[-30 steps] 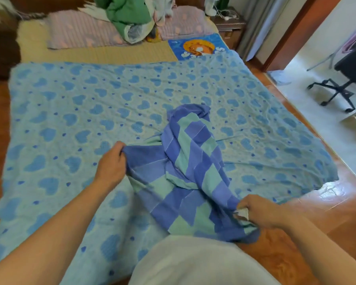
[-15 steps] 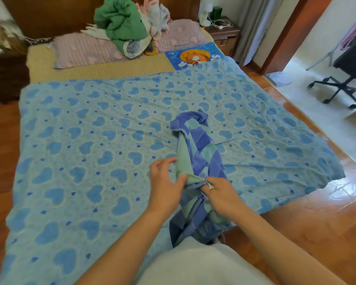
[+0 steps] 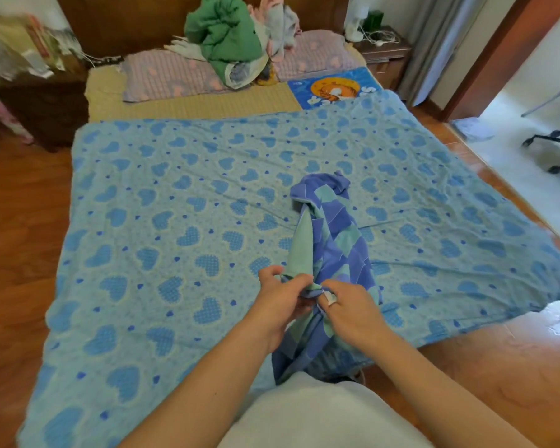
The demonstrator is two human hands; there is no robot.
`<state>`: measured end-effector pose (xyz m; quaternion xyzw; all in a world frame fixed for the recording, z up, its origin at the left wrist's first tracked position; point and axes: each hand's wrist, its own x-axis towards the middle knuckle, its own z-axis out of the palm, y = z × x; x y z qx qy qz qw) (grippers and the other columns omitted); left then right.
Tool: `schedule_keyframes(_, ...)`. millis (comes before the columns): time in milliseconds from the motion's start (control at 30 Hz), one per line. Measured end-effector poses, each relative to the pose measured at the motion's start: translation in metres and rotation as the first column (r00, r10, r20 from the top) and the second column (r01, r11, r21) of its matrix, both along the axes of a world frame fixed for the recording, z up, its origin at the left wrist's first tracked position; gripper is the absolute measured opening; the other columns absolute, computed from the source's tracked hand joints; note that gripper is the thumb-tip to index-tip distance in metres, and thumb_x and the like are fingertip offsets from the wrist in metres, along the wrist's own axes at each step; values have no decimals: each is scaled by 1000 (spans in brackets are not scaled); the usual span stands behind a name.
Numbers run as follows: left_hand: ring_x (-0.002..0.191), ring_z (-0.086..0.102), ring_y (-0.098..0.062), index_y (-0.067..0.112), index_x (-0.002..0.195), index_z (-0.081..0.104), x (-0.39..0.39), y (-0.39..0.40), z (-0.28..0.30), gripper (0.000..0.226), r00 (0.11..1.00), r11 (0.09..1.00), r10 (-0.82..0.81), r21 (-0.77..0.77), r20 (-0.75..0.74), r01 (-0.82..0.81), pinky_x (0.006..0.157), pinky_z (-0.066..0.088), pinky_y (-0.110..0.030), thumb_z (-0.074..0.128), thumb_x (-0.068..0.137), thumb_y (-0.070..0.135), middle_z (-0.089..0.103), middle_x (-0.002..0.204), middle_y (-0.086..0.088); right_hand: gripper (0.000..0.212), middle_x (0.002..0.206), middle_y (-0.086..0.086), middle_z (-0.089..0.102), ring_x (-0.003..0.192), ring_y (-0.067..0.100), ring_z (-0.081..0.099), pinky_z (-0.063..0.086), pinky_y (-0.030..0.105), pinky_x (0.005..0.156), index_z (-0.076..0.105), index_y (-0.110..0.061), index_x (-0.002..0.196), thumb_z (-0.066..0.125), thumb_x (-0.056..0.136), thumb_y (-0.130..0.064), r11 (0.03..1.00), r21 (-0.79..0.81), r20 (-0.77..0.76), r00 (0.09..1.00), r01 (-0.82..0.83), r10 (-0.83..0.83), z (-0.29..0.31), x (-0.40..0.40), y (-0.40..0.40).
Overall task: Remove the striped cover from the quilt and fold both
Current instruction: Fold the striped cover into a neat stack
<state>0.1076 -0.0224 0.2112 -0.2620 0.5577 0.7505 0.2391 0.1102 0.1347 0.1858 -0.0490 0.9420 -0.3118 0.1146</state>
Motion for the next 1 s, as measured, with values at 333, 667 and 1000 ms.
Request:
schedule_keyframes(333,97,73,-29,23,128,56,22,-9,0,51,993,991,83,109,-89,-73,87,60,-38,50,88,-7,69,117,-17,16,68,-7,61,65,9,55,39,30,55,63,-24,85,50,94,-26,1000,2,5,1000,15,-15,-4,5,-8)
schedule_keyframes(667,74,72,-20,10,109,57,19,-12,-5,19,985,984,171,-50,-30,-172,73,61,-33,53,91,3,68,110,-23,18,62,-6,53,62,18,52,39,34,55,54,-24,80,45,96,-28,993,104,-40,997,-63,68,-4,12,-19)
schedule_keyframes(1000,60,69,-28,38,95,56,26,-11,-15,16,953,857,-81,-509,-290,-82,59,59,-50,46,97,25,71,74,-2,20,64,-2,47,64,27,49,33,35,55,47,-21,78,43,96,-29,977,188,-50,993,-99,110,-4,15,-22)
